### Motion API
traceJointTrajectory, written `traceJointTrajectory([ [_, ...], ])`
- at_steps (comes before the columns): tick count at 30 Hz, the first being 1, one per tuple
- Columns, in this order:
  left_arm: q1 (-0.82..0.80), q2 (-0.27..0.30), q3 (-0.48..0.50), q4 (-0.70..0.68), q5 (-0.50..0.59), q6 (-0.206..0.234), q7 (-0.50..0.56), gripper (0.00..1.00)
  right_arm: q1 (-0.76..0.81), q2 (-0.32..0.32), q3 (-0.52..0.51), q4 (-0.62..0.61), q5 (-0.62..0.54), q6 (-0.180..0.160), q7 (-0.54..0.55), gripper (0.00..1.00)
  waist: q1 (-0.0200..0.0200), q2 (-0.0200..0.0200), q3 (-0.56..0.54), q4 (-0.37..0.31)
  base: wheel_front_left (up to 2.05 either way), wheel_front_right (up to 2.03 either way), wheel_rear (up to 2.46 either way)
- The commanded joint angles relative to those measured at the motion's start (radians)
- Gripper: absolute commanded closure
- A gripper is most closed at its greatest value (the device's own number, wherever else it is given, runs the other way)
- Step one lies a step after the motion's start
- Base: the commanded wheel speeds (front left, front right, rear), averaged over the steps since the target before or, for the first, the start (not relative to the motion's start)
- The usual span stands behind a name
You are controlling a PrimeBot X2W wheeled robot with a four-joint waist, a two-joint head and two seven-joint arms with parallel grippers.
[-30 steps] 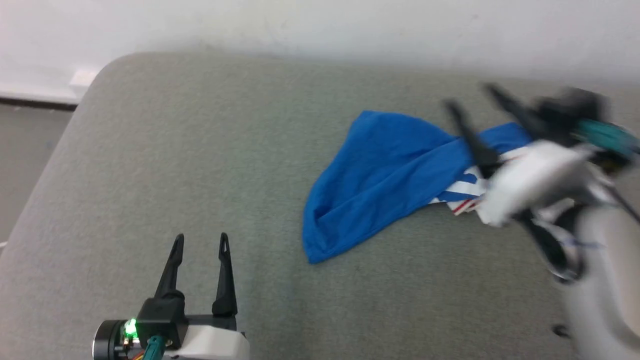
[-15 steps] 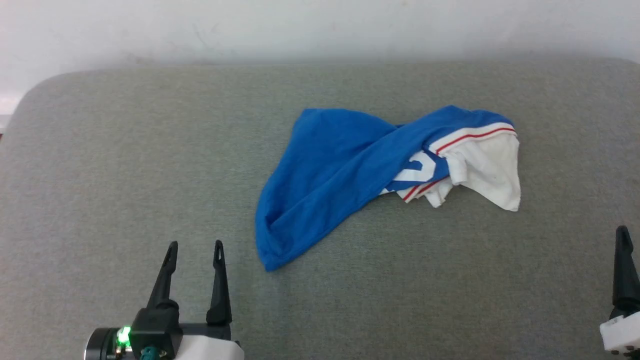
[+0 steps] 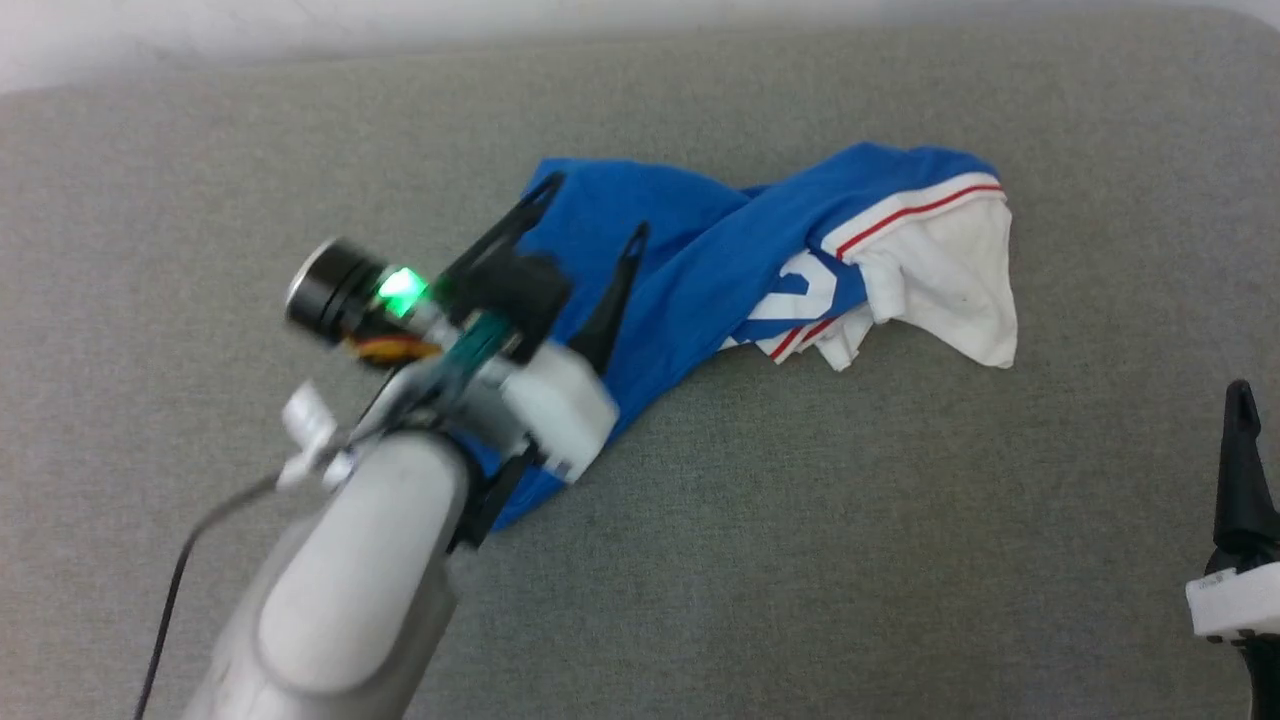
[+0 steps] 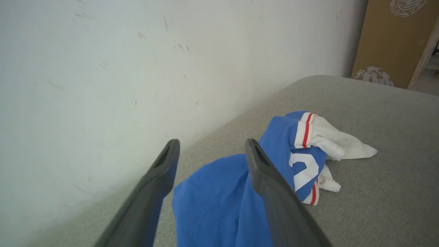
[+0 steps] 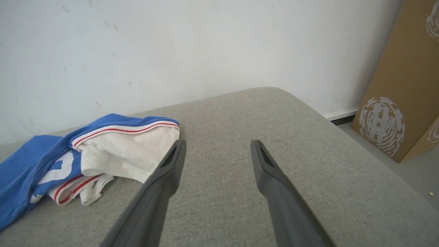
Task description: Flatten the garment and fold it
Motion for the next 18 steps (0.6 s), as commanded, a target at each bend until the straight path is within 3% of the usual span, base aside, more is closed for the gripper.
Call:
traceJointTrajectory([
  [1, -0.074, -0.029, -0.030, 0.061, -0.005, -0.035, 0.075, 0.00, -0.022, 0.003, 0.005, -0.001, 0.000, -0.001, 0.000, 0.00, -0.0001, -0.0001, 0.072, -0.016, 0.00, 0.00, 0.00],
  [9, -0.218, -0.097, -0.133, 0.281, -0.046, -0.097, 0.197, 0.00, -0.059, 0.003, 0.018, -0.014, -0.007, -0.001, 0.010, 0.00, -0.0001, -0.0001, 0.175, -0.029, 0.00, 0.00, 0.00],
  [18, -0.269, -0.074, -0.174, 0.497, -0.007, -0.092, 0.227, 0.00, -0.079, 0.003, 0.021, -0.029, -0.018, -0.001, 0.026, 0.00, -0.0001, -0.0001, 0.194, -0.031, 0.00, 0.00, 0.00],
])
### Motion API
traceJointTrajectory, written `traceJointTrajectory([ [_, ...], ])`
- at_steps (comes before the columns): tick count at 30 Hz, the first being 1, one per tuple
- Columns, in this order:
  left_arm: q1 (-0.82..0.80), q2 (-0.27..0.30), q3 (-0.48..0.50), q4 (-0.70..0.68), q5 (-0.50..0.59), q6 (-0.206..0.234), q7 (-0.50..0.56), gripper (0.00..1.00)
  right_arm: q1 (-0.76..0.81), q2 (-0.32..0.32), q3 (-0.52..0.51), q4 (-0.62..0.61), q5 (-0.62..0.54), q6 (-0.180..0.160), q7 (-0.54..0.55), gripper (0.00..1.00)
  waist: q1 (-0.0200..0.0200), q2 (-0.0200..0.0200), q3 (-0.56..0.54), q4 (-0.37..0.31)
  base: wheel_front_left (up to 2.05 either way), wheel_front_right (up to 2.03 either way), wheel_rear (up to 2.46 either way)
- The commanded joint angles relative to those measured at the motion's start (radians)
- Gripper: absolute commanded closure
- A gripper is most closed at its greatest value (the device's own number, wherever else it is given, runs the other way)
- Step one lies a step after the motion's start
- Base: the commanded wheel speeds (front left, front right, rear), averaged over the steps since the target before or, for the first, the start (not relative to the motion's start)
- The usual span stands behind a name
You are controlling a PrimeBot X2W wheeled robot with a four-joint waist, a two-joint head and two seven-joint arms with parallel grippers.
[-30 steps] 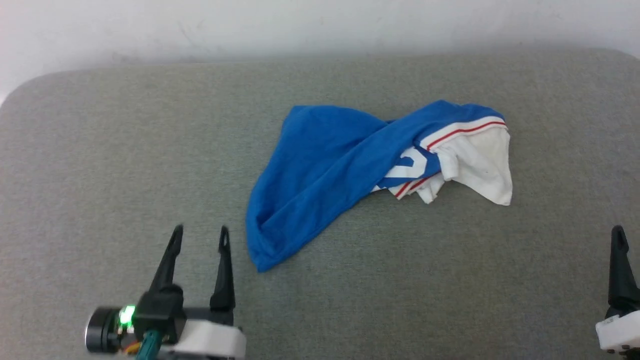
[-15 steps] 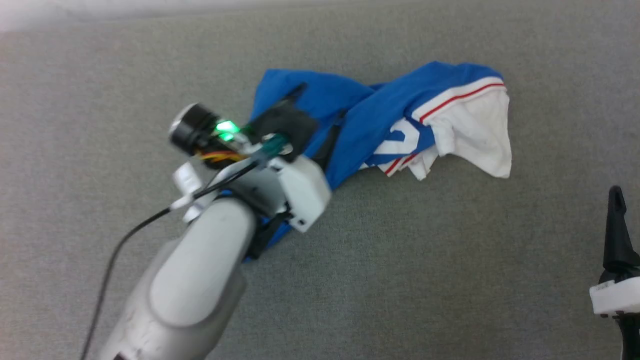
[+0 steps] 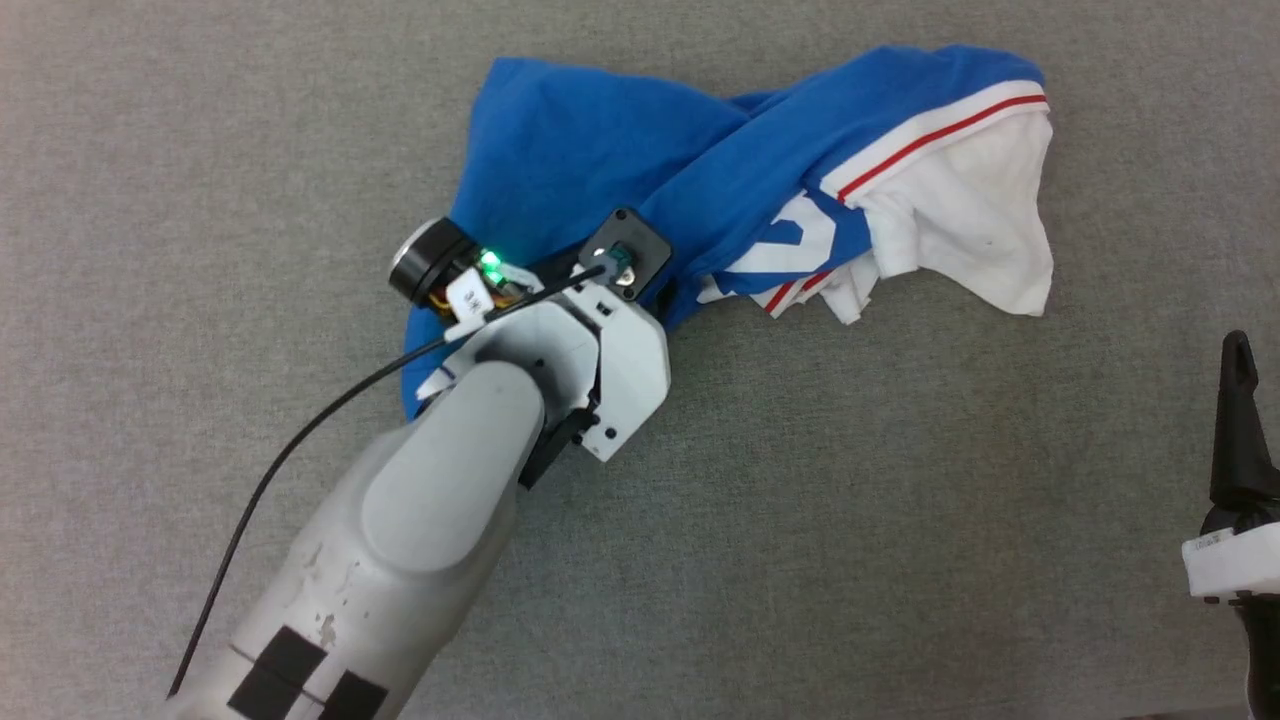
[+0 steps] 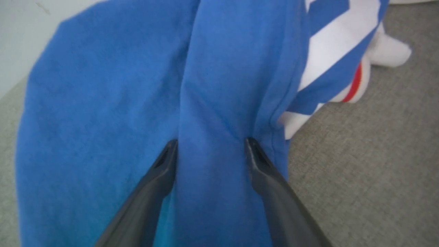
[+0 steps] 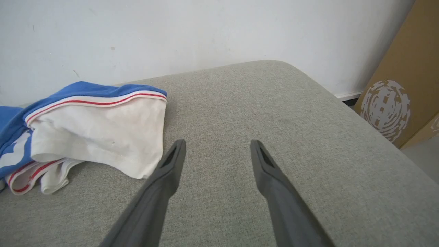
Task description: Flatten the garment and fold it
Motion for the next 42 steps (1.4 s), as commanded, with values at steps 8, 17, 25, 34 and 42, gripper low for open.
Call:
traceJointTrajectory([
  [8, -0.023, -0.011, -0.024, 0.049, -0.056, -0.016, -0.026, 1.00, -0.010, 0.003, 0.005, -0.004, -0.005, -0.001, 0.007, 0.00, -0.0001, 0.0000, -0.026, 0.020, 0.00, 0.00, 0.00],
  [17, -0.056, 0.021, 0.036, -0.220, -0.119, -0.015, -0.153, 1.00, 0.006, 0.003, 0.017, 0.017, -0.010, -0.001, 0.013, 0.00, -0.0001, 0.0000, -0.132, 0.046, 0.00, 0.00, 0.00],
  [25, 0.347, 0.193, 0.060, -0.663, -0.199, 0.061, -0.064, 1.00, 0.050, 0.003, 0.030, 0.041, 0.000, -0.001, 0.010, 0.00, -0.0001, 0.0000, -0.197, 0.053, 0.00, 0.00, 0.00],
  [34, 0.847, 0.245, 0.082, -0.653, -0.286, 0.229, -0.111, 1.00, 0.080, 0.003, 0.020, 0.052, -0.011, -0.001, 0.027, 0.00, -0.0001, 0.0000, -0.215, 0.088, 0.00, 0.00, 0.00],
  [42, 0.781, 0.164, 0.139, -0.630, -0.351, 0.215, -0.263, 0.00, 0.078, 0.003, 0.032, 0.045, -0.021, -0.001, 0.044, 0.00, -0.0001, 0.0000, -0.243, 0.105, 0.00, 0.00, 0.00],
])
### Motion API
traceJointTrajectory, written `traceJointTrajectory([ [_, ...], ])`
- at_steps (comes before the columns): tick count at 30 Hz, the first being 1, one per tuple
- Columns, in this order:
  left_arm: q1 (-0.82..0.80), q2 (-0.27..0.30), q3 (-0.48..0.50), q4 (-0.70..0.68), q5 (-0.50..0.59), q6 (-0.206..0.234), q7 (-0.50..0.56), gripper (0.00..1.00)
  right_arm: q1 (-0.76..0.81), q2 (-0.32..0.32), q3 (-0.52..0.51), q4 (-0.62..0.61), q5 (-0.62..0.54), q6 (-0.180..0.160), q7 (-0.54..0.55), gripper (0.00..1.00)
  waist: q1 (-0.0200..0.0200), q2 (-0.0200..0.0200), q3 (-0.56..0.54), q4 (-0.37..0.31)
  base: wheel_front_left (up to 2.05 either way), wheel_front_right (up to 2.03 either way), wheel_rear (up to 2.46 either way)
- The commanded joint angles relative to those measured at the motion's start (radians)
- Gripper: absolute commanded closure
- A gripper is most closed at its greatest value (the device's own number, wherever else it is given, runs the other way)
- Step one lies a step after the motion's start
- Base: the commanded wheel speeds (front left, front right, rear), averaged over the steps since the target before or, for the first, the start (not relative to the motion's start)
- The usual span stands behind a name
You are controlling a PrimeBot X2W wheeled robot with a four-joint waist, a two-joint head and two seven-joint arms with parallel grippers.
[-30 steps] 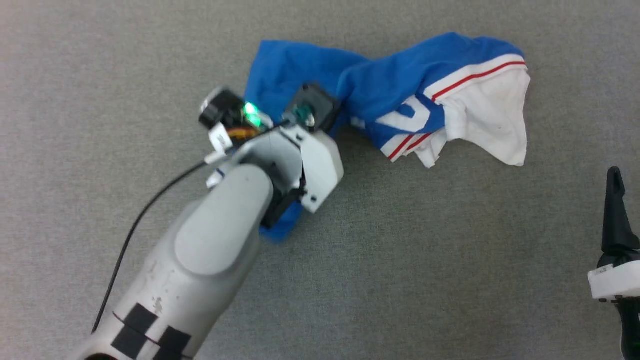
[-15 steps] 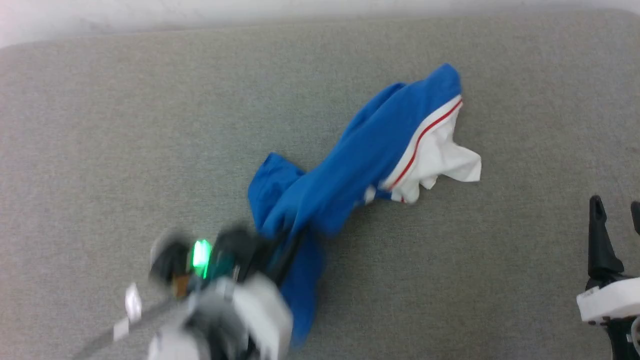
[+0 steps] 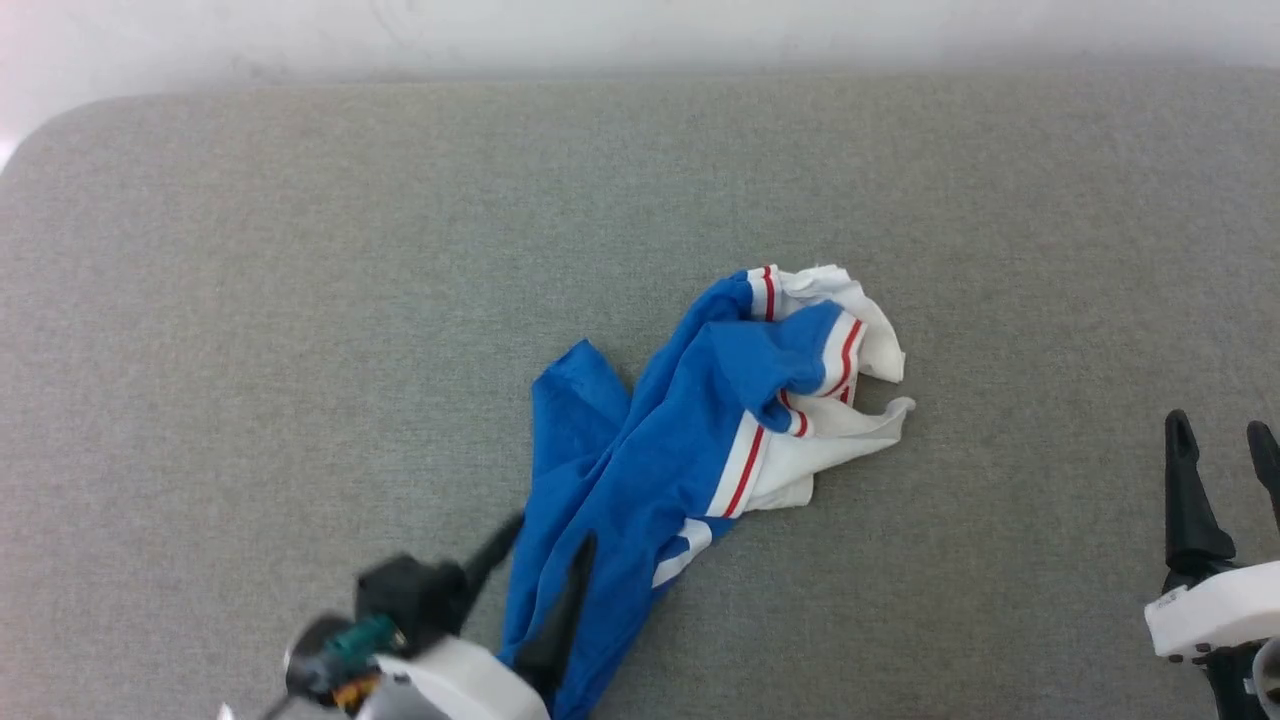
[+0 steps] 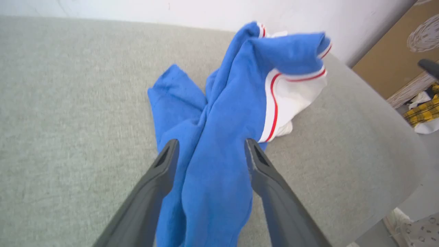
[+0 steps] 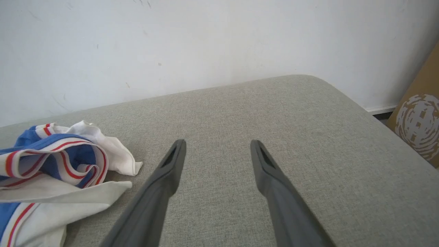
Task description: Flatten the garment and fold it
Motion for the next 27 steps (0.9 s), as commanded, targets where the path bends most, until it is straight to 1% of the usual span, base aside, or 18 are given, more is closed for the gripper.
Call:
traceJointTrajectory([
  [1, -0.041, -0.005, 0.023, -0.035, -0.019, -0.017, -0.018, 0.00, -0.002, 0.003, 0.005, -0.005, -0.005, -0.001, 0.005, 0.00, 0.0001, 0.0000, -0.008, 0.000, 0.00, 0.00, 0.00],
  [4, -0.086, 0.010, 0.054, -0.100, -0.014, -0.017, -0.025, 0.00, -0.004, 0.003, 0.008, -0.006, 0.001, -0.001, 0.003, 0.00, 0.0001, 0.0000, -0.004, -0.008, 0.00, 0.00, 0.00],
  [6, -0.126, 0.026, 0.067, -0.121, 0.022, -0.004, -0.022, 0.00, -0.004, 0.003, 0.007, -0.004, 0.006, -0.001, -0.001, 0.00, 0.0001, 0.0000, 0.006, -0.012, 0.00, 0.00, 0.00],
  [9, -0.188, 0.067, 0.042, -0.087, 0.104, -0.006, 0.025, 0.00, -0.008, 0.003, 0.014, 0.003, 0.015, -0.001, -0.008, 0.00, 0.0001, 0.0000, 0.025, -0.021, 0.00, 0.00, 0.00],
  [11, -0.230, 0.067, 0.015, -0.036, 0.127, -0.020, 0.056, 0.00, -0.014, 0.003, 0.020, 0.006, 0.019, -0.001, -0.011, 0.00, 0.0001, 0.0000, 0.040, -0.027, 0.00, 0.00, 0.00],
  [15, -0.319, 0.064, -0.046, 0.105, 0.171, -0.065, 0.098, 0.00, -0.028, 0.003, 0.024, 0.009, 0.019, -0.001, -0.016, 0.00, 0.0001, 0.0000, 0.067, -0.039, 0.00, 0.00, 0.00],
  [21, -0.450, 0.026, -0.079, 0.346, 0.188, -0.104, 0.125, 0.00, -0.051, 0.003, 0.026, -0.001, 0.008, -0.001, -0.008, 0.00, 0.0001, 0.0000, 0.110, -0.052, 0.00, 0.00, 0.00],
  [23, -0.487, 0.017, -0.089, 0.425, 0.186, -0.118, 0.157, 0.00, -0.058, 0.003, 0.026, -0.008, 0.004, -0.001, -0.002, 0.00, 0.0001, 0.0000, 0.126, -0.056, 0.00, 0.00, 0.00],
  [25, -0.517, 0.017, -0.110, 0.502, 0.190, -0.140, 0.215, 0.00, -0.064, 0.003, 0.026, -0.015, 0.001, -0.001, 0.003, 0.00, 0.0001, 0.0000, 0.139, -0.059, 0.00, 0.00, 0.00],
  [26, -0.530, 0.015, -0.120, 0.531, 0.191, -0.148, 0.248, 0.00, -0.066, 0.003, 0.024, -0.018, 0.000, -0.001, 0.006, 0.00, 0.0001, 0.0000, 0.145, -0.061, 0.00, 0.00, 0.00],
  [27, -0.530, 0.015, -0.120, 0.531, 0.191, -0.148, 0.248, 0.00, -0.066, 0.003, 0.024, -0.018, 0.000, -0.001, 0.006, 0.00, 0.0001, 0.0000, 0.145, -0.061, 0.00, 0.00, 0.00],
])
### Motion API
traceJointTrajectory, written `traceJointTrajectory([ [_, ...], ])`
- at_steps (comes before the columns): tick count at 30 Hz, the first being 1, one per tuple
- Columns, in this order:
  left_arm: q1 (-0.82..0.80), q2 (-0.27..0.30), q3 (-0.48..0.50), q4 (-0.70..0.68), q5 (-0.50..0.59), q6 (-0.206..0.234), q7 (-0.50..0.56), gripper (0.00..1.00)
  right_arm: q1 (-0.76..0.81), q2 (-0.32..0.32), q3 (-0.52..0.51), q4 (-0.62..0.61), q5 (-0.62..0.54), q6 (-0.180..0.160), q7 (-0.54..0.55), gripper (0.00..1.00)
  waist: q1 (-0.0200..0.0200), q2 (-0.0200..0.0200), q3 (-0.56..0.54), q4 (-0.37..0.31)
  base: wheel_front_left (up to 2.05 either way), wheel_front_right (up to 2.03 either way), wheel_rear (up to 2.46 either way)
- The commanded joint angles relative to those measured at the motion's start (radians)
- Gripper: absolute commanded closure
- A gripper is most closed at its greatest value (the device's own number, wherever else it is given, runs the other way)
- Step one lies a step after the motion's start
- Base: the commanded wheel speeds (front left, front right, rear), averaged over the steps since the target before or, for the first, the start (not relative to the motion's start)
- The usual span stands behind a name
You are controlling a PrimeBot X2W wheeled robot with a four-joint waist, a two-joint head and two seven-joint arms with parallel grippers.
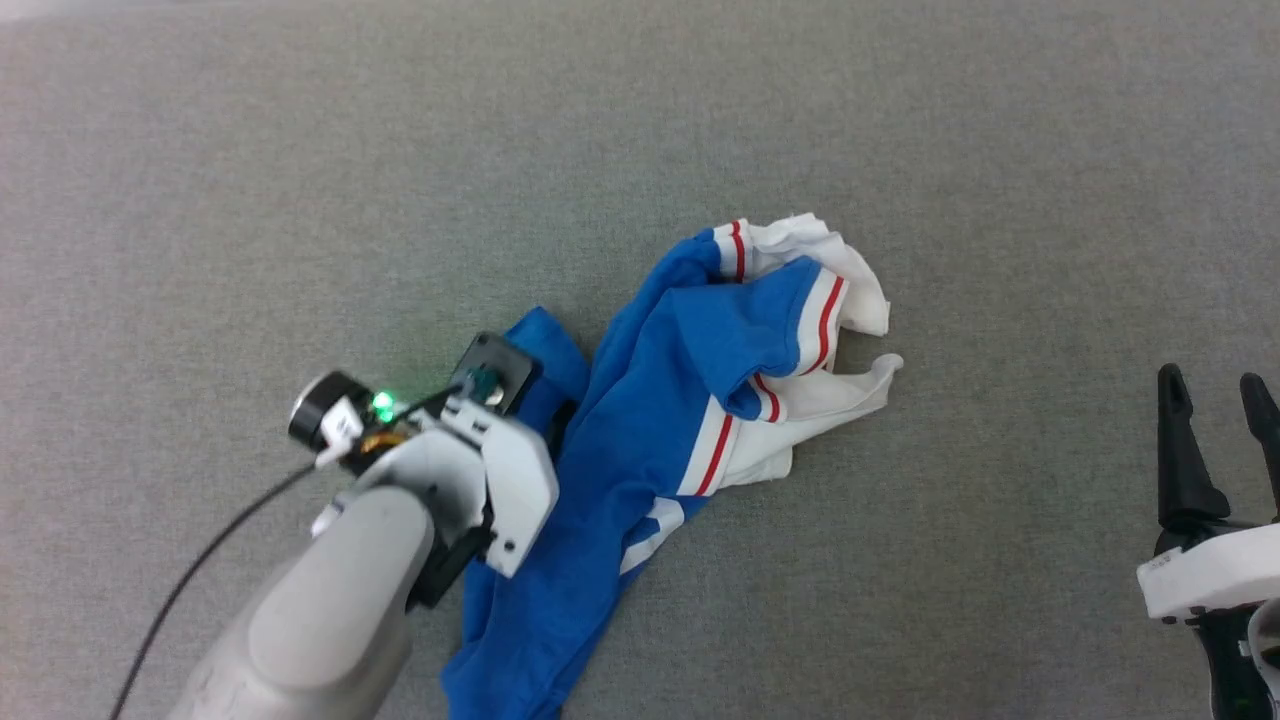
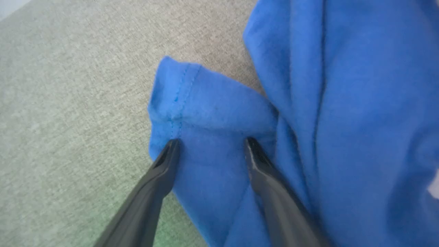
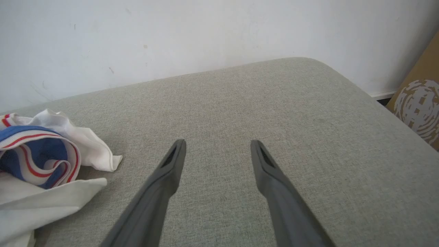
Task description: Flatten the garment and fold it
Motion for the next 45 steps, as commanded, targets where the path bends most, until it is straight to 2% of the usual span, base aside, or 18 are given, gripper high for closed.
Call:
traceJointTrajectory([
  [1, -0.005, 0.002, -0.030, 0.075, 0.015, -0.017, 0.075, 0.50, -0.015, 0.003, -0.006, -0.010, -0.011, -0.001, 0.008, 0.00, 0.0001, -0.0001, 0.023, -0.009, 0.00, 0.00, 0.00],
  [2, -0.015, -0.003, -0.032, 0.077, 0.011, -0.023, 0.076, 0.68, -0.016, 0.003, -0.008, -0.012, -0.012, -0.001, 0.009, 0.00, 0.0001, -0.0001, 0.026, -0.009, 0.00, 0.00, 0.00],
  [3, -0.024, -0.009, -0.030, 0.073, 0.005, -0.025, 0.071, 1.00, -0.016, 0.003, -0.010, -0.013, -0.012, -0.001, 0.009, 0.00, 0.0001, -0.0001, 0.027, -0.009, 0.00, 0.00, 0.00],
  [8, -0.059, -0.017, -0.016, 0.022, -0.009, -0.032, 0.038, 1.00, -0.014, 0.003, -0.020, -0.014, -0.014, -0.001, 0.009, 0.00, 0.0001, -0.0001, 0.029, 0.001, 0.00, 0.00, 0.00],
  [12, -0.119, -0.010, 0.048, -0.085, -0.038, -0.016, -0.014, 1.00, -0.019, 0.003, -0.017, -0.015, -0.014, -0.001, 0.010, 0.00, 0.0001, -0.0001, 0.028, 0.013, 0.00, 0.00, 0.00],
  [15, -0.172, 0.014, 0.128, -0.177, -0.049, 0.029, -0.050, 1.00, -0.022, 0.003, -0.011, -0.017, -0.014, -0.001, 0.009, 0.00, 0.0001, -0.0001, 0.031, 0.020, 0.00, 0.00, 0.00],
  [18, -0.206, 0.065, 0.212, -0.240, -0.037, 0.090, -0.062, 1.00, -0.027, 0.003, -0.007, -0.016, -0.013, -0.001, 0.007, 0.00, 0.0001, -0.0001, 0.037, 0.020, 0.00, 0.00, 0.00],
  [23, -0.175, 0.140, 0.338, -0.238, -0.027, 0.206, -0.050, 1.00, -0.031, 0.003, -0.010, -0.009, -0.011, -0.001, -0.001, 0.00, 0.0001, -0.0001, 0.052, 0.016, 0.00, 0.00, 0.00],
  [24, -0.156, 0.146, 0.354, -0.223, -0.029, 0.226, -0.047, 0.95, -0.032, 0.003, -0.010, -0.007, -0.011, -0.001, -0.002, 0.00, 0.0001, -0.0001, 0.056, 0.014, 0.00, 0.00, 0.00],
  [25, -0.137, 0.148, 0.366, -0.207, -0.031, 0.240, -0.047, 0.76, -0.033, 0.003, -0.009, -0.005, -0.011, -0.001, -0.004, 0.00, 0.0001, -0.0001, 0.059, 0.012, 0.00, 0.00, 0.00],
  [26, -0.117, 0.148, 0.374, -0.189, -0.034, 0.253, -0.049, 0.53, -0.034, 0.003, -0.009, -0.003, -0.011, -0.001, -0.005, 0.00, 0.0001, -0.0001, 0.062, 0.011, 0.00, 0.00, 0.00],
  [27, -0.100, 0.142, 0.381, -0.172, -0.041, 0.262, -0.058, 0.06, -0.035, 0.003, -0.008, -0.002, -0.011, -0.001, -0.006, 0.00, 0.0001, -0.0001, 0.065, 0.011, 0.00, 0.00, 0.00],
  [28, -0.087, 0.129, 0.390, -0.157, -0.054, 0.271, -0.074, 0.00, -0.037, 0.003, -0.008, 0.000, -0.012, -0.001, -0.006, 0.00, 0.0001, -0.0001, 0.067, 0.011, 0.00, 0.00, 0.00],
  [33, -0.063, 0.057, 0.415, -0.152, -0.090, 0.283, -0.235, 0.00, -0.041, 0.003, -0.003, 0.002, -0.020, -0.001, -0.003, 0.00, 0.0001, -0.0001, 0.067, 0.018, 0.00, 0.00, 0.00],
  [38, -0.008, -0.013, 0.435, -0.303, -0.105, 0.290, -0.451, 0.00, -0.031, 0.003, 0.000, 0.008, -0.029, -0.001, 0.001, 0.00, 0.0001, -0.0001, 0.026, 0.031, 0.00, 0.00, 0.00],
  [41, 0.108, -0.024, 0.437, -0.416, -0.089, 0.303, -0.535, 0.00, -0.016, 0.003, 0.009, 0.011, -0.027, -0.001, 0.003, 0.00, 0.0001, -0.0001, -0.009, 0.041, 0.00, 0.00, 0.00],
  [45, 0.315, -0.036, 0.419, -0.532, -0.027, 0.347, -0.576, 0.00, 0.009, 0.003, 0.022, 0.006, -0.025, -0.001, 0.008, 0.00, 0.0001, -0.0001, -0.052, 0.061, 0.00, 0.00, 0.00],
])
